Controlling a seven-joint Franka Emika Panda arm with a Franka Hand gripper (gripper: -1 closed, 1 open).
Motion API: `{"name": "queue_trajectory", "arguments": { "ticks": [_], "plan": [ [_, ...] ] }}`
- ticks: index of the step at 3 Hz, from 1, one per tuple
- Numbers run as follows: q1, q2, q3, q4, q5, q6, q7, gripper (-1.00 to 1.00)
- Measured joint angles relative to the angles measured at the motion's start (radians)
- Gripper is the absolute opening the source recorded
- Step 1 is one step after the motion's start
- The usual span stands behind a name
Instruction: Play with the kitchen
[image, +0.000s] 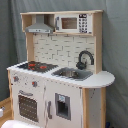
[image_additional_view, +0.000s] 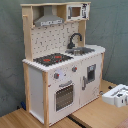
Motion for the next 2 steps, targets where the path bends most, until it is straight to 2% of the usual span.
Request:
{"name": "queue_trajectory", "arguments": {
  "ticks": [1,2],
  "plan": [
    [0.084,0.022,-0.028,0.007,0.013,0.021,0.033,1.00],
    [0.172,0.026,-0.043,0.023,0.016,-0.046,0.033,1.00]
  ]
}}
